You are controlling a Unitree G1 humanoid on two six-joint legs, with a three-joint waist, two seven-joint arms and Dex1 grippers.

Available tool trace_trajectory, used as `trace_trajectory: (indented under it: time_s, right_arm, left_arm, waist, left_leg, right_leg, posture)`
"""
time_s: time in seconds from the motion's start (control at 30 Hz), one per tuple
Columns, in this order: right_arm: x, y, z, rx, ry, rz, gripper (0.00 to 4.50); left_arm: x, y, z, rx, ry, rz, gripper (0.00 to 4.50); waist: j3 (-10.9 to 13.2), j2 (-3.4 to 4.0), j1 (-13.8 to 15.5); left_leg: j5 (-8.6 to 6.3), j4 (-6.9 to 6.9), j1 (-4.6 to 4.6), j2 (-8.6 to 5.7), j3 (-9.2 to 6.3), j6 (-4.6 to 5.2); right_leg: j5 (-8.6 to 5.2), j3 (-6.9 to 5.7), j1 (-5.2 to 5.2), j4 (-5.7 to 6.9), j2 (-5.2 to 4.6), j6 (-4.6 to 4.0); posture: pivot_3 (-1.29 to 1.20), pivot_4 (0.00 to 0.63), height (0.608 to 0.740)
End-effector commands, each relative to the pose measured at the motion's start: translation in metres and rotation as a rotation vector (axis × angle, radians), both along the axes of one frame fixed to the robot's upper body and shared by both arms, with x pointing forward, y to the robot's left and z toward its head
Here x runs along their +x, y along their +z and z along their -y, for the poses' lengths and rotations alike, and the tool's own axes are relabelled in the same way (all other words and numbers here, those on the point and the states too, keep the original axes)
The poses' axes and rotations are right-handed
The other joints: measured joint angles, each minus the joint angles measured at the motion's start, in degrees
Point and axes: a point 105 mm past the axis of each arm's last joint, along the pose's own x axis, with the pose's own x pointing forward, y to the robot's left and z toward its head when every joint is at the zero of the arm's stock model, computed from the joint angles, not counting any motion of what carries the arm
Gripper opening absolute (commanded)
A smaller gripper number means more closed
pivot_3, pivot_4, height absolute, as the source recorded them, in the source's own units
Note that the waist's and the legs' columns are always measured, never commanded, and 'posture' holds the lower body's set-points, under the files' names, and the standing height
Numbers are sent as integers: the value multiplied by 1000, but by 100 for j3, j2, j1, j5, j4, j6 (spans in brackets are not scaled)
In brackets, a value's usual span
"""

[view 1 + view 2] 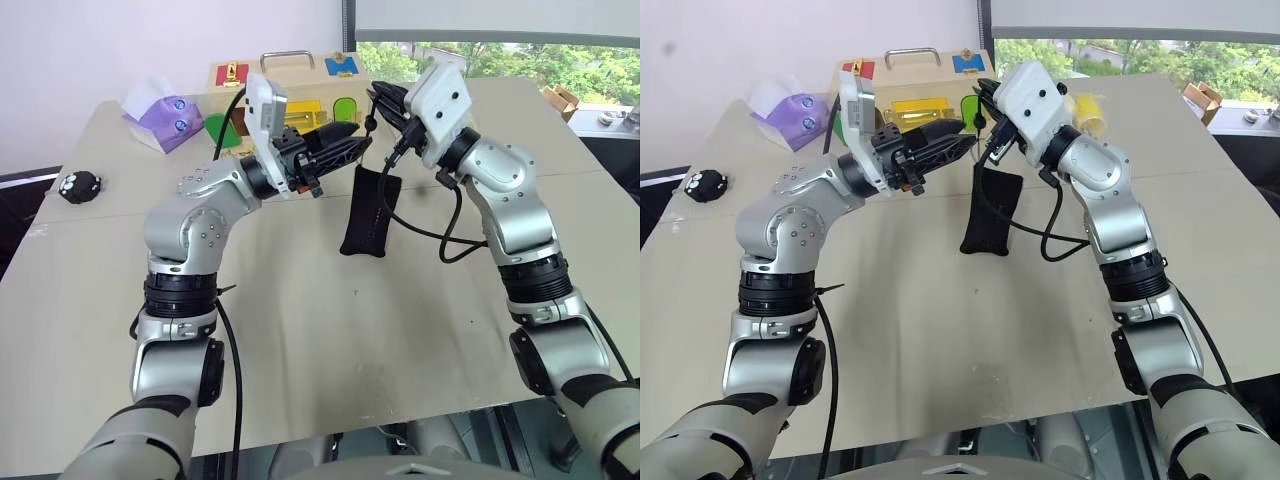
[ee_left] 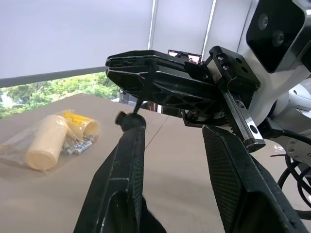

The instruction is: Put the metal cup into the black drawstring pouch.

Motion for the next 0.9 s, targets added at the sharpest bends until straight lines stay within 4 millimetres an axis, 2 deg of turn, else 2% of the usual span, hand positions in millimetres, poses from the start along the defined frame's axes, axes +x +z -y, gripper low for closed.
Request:
trace_trajectory:
  time_s: [0.03,0.37,0.53,0.63,0.67,0.73,0.9]
  right_arm:
    - [-17,22,-7,27,56,79,0]
    - [-31,22,-20,7,127,76,0]
    - [-32,20,-22,1,130,68,0]
    - [-32,19,-22,0,130,66,0]
    - [-32,19,-22,0,130,65,0]
    - [-33,19,-22,-3,129,65,0]
    - [-33,27,-19,19,116,93,0]
  left_arm:
    - [1,10,0,-21,11,43,1907]
    - [11,12,1,-40,58,58,1907]
    - [4,24,3,-108,1,57,1907]
    - [5,22,2,-99,5,57,1208]
    - [5,22,2,-100,3,54,720]
    - [4,20,3,-92,-6,44,146]
    - [7,6,5,-29,13,29,148]
  waist:
    - [0,0,1]
    - [0,0,6]
    - [0,0,6]
    - [0,0,0]
    - [0,0,0]
    - [0,0,2]
    - [0,0,2]
  left_leg:
    - [0,0,0,0,0,0]
    - [0,1,0,0,-1,0]
    - [0,1,0,0,-1,0]
    - [0,1,0,0,-1,0]
    - [0,1,0,0,-1,0]
    - [0,1,0,0,-1,0]
    - [0,2,0,0,-1,0]
  right_leg:
    - [0,0,0,0,0,0]
    - [0,-1,0,2,1,0]
    - [0,-1,0,1,0,0]
    - [0,-1,0,2,1,0]
    - [0,-1,0,2,1,0]
    - [0,-1,0,3,1,0]
    - [0,-1,0,3,1,0]
  posture:
    - [0,150,740]
    - [0,150,740]
    - [0,150,740]
    - [0,150,740]
    - [0,150,740]
    - [0,150,740]
    - [0,150,740]
